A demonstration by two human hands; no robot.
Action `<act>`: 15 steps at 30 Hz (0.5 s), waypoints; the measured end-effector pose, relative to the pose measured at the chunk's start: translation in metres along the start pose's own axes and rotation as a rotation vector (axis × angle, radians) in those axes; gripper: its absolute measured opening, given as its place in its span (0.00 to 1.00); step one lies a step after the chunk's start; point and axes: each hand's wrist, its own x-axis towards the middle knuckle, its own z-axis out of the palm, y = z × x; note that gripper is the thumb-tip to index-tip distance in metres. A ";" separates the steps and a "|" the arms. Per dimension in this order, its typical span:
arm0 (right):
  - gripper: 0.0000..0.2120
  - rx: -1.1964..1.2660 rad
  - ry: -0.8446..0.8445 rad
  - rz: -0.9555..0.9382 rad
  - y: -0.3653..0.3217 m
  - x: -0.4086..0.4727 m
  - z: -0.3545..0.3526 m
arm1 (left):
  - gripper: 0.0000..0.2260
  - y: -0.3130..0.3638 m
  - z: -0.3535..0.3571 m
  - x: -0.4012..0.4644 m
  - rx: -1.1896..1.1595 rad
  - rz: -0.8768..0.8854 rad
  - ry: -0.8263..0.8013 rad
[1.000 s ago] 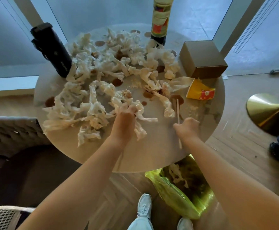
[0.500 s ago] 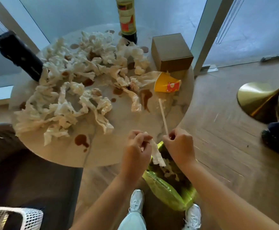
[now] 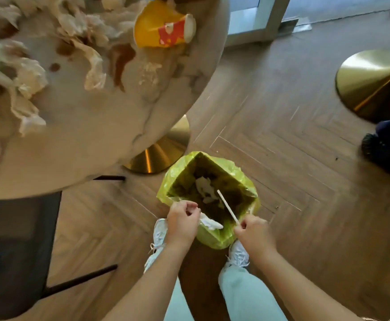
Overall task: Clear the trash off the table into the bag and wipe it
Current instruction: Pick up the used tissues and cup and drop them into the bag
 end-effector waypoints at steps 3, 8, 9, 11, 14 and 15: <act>0.05 -0.080 -0.105 0.030 0.003 0.046 0.022 | 0.10 -0.013 0.028 0.028 -0.023 -0.024 -0.091; 0.16 -0.172 -0.219 -0.018 0.001 0.077 0.035 | 0.17 -0.021 0.039 0.046 0.018 -0.058 -0.247; 0.16 -0.169 -0.197 -0.032 0.000 0.076 0.032 | 0.17 -0.020 0.037 0.045 0.031 -0.056 -0.243; 0.15 -0.145 -0.152 -0.070 -0.006 0.066 0.022 | 0.17 -0.013 0.028 0.037 0.013 -0.030 -0.222; 0.18 -0.010 -0.064 -0.167 -0.026 0.044 0.001 | 0.16 0.008 0.006 0.015 -0.003 0.140 -0.143; 0.19 0.035 -0.017 -0.217 -0.037 0.036 -0.008 | 0.15 0.016 -0.003 0.006 0.001 0.215 -0.114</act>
